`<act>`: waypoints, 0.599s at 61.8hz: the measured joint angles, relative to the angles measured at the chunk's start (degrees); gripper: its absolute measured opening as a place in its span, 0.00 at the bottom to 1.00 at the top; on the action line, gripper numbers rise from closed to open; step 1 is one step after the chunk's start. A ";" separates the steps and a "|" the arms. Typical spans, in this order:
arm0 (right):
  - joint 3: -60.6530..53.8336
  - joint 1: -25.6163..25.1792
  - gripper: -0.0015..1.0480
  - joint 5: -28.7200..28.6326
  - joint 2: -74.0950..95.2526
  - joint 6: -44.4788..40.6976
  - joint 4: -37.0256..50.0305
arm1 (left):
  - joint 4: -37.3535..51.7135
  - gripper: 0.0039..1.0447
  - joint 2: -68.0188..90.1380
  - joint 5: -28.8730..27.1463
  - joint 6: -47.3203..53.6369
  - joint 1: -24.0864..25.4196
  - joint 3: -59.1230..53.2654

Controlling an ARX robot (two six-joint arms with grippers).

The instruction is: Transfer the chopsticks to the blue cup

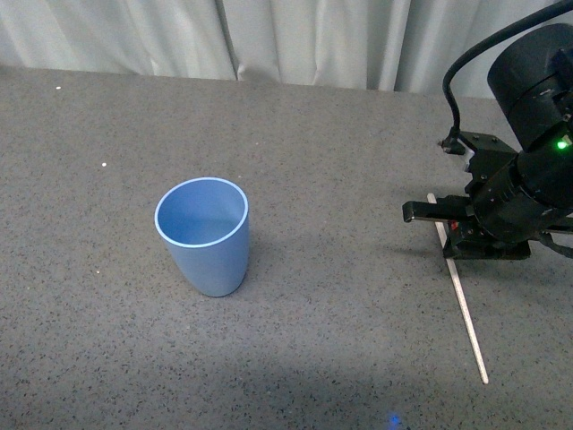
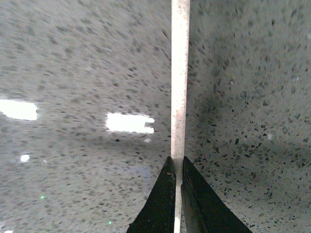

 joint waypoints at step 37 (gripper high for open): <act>-8.31 15.63 0.01 -13.31 -13.73 -5.38 56.17 | 0.00 0.94 0.00 -0.02 0.00 0.00 0.00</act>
